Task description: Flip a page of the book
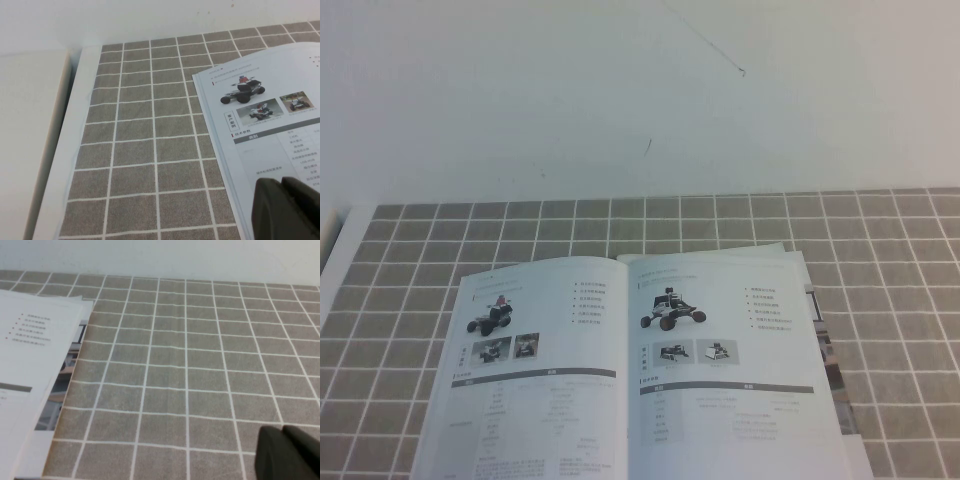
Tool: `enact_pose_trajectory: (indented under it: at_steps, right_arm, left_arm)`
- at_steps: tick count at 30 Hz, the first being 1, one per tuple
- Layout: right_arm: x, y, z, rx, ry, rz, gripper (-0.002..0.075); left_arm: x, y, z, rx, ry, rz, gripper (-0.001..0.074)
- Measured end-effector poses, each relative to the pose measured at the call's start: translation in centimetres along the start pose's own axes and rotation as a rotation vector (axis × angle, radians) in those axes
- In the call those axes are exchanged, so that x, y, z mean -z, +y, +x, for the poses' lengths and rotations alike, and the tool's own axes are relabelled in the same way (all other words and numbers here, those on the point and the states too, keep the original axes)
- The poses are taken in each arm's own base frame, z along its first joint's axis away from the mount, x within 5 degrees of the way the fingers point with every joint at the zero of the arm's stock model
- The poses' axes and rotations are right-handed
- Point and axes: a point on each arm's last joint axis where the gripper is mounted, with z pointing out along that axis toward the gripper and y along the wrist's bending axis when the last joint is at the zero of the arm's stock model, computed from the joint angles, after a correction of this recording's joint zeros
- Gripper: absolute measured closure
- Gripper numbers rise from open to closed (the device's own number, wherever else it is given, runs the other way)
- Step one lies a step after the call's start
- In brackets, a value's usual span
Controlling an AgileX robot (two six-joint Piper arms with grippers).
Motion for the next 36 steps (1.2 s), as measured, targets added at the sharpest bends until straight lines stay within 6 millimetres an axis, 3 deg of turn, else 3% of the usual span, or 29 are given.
enact_pose_trajectory:
  at_steps: [36]
  right_arm:
    - [0.0, -0.02, -0.07, 0.005, -0.007, 0.002, 0.0729]
  left_arm:
    - [-0.02, 0.05, -0.24, -0.022, -0.032, -0.005, 0.0738]
